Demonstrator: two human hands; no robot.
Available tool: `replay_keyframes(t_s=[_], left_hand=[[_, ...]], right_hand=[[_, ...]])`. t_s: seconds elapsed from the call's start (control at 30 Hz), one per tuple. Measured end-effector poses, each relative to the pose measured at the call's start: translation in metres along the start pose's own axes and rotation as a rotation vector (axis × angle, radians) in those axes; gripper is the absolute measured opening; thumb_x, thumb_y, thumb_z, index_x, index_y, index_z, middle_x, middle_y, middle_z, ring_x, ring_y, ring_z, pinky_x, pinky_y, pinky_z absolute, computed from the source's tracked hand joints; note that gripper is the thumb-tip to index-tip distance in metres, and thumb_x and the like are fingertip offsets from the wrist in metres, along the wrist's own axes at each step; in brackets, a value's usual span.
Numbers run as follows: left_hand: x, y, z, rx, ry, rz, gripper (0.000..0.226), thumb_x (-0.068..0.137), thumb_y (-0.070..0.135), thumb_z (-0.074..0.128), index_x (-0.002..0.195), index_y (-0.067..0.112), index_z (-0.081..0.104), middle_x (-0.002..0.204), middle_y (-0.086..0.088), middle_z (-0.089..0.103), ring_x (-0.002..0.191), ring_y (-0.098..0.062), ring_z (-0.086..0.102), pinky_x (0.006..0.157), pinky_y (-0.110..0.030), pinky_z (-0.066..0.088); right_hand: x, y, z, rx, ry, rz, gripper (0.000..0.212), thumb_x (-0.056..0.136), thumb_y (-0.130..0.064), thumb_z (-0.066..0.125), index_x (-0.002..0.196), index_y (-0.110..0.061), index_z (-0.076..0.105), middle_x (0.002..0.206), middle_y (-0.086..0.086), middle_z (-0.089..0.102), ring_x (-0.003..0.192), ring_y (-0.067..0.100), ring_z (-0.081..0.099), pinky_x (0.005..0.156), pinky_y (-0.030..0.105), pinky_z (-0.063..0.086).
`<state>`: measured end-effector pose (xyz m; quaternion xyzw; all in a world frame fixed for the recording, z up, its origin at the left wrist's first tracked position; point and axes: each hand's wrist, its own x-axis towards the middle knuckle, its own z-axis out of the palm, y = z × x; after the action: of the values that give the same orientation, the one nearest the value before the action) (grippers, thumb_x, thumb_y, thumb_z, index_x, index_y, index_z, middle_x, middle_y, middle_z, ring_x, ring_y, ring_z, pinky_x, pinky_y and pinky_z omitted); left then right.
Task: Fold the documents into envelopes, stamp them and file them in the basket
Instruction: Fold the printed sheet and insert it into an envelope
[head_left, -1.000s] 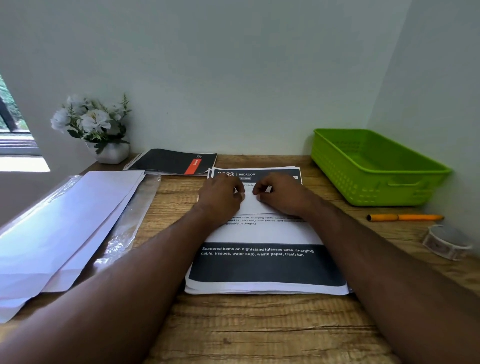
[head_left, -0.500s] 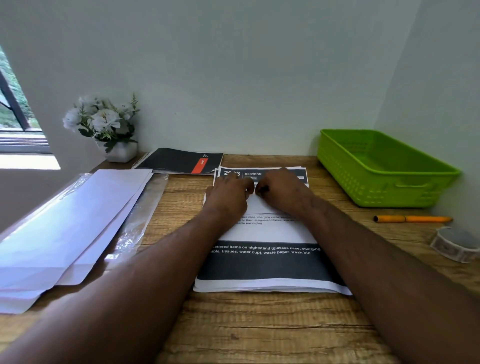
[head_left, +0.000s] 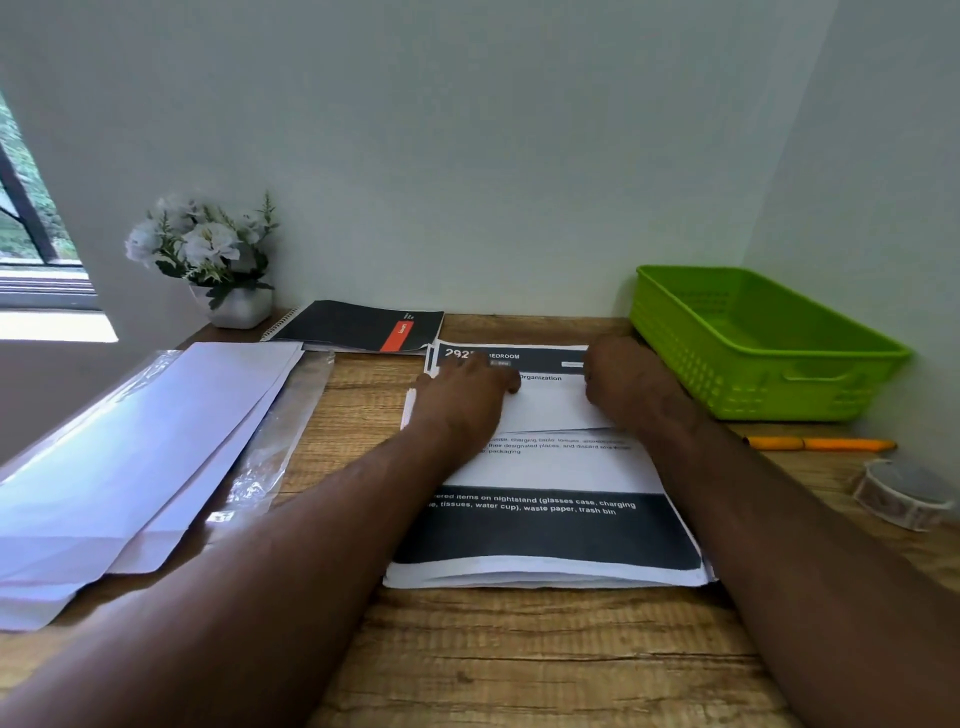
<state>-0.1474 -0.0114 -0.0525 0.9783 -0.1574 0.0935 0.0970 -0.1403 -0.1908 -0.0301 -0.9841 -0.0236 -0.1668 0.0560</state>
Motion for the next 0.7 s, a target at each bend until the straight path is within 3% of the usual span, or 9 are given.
replay_keyframes(t_s=[0.1,0.33,0.47,0.53,0.6,0.63,0.7], left_hand=[[0.002,0.007,0.0,0.074,0.005,0.046,0.043,0.097,0.012,0.037,0.128,0.033,0.057,0.131,-0.006,0.047,0.124,-0.034,0.044,0.095,-0.051,0.044],[0.005,0.01,0.003,0.125,0.049,0.051,0.032,0.093,0.011,0.044,0.115,0.02,0.066,0.116,-0.007,0.054,0.112,-0.033,0.053,0.084,-0.045,0.049],[-0.004,0.022,-0.003,0.187,0.007,0.011,0.03,0.089,0.01,0.045,0.112,0.015,0.063,0.119,-0.007,0.053,0.113,-0.032,0.054,0.092,-0.058,0.045],[-0.008,0.024,-0.006,0.27,-0.011,-0.009,0.031,0.09,0.01,0.044,0.116,0.015,0.06,0.124,-0.007,0.053,0.115,-0.032,0.054,0.099,-0.065,0.035],[-0.013,0.018,-0.009,0.31,-0.006,-0.039,0.032,0.09,0.009,0.043,0.117,0.014,0.058,0.126,-0.007,0.054,0.114,-0.033,0.056,0.101,-0.064,0.033],[-0.014,0.014,-0.011,0.311,-0.002,-0.053,0.032,0.09,0.008,0.042,0.118,0.013,0.058,0.125,-0.007,0.054,0.113,-0.033,0.056,0.1,-0.059,0.036],[-0.018,0.006,-0.014,0.3,-0.007,-0.071,0.032,0.092,0.007,0.04,0.118,0.011,0.057,0.124,-0.008,0.055,0.112,-0.032,0.056,0.09,-0.049,0.044]], right_hand=[[0.0,-0.019,0.005,0.016,0.072,-0.063,0.021,0.088,-0.01,0.048,0.1,-0.009,0.065,0.105,0.011,0.068,0.097,0.028,0.064,0.08,0.032,0.047],[-0.001,-0.032,0.02,0.069,-0.08,-0.164,0.021,0.089,-0.01,0.051,0.1,-0.008,0.07,0.101,0.013,0.069,0.096,0.03,0.063,0.073,0.028,0.043],[0.0,-0.031,0.018,0.092,-0.088,-0.163,0.021,0.09,-0.012,0.052,0.102,-0.007,0.069,0.104,0.012,0.069,0.098,0.029,0.063,0.08,0.029,0.046],[0.003,-0.028,0.018,0.103,-0.123,-0.151,0.015,0.088,-0.013,0.054,0.084,-0.007,0.066,0.093,0.012,0.069,0.092,0.029,0.063,0.074,0.027,0.046],[0.007,-0.024,0.02,0.125,-0.155,-0.137,0.024,0.086,-0.012,0.055,0.062,-0.016,0.054,0.072,0.006,0.061,0.081,0.024,0.059,0.06,0.022,0.039],[0.008,-0.022,0.02,0.132,-0.172,-0.129,0.022,0.085,-0.011,0.055,0.064,-0.017,0.059,0.073,0.003,0.063,0.082,0.023,0.059,0.061,0.021,0.038],[0.008,-0.021,0.02,0.129,-0.17,-0.13,0.02,0.085,-0.011,0.055,0.09,-0.017,0.074,0.098,0.003,0.072,0.097,0.022,0.063,0.074,0.022,0.043]])
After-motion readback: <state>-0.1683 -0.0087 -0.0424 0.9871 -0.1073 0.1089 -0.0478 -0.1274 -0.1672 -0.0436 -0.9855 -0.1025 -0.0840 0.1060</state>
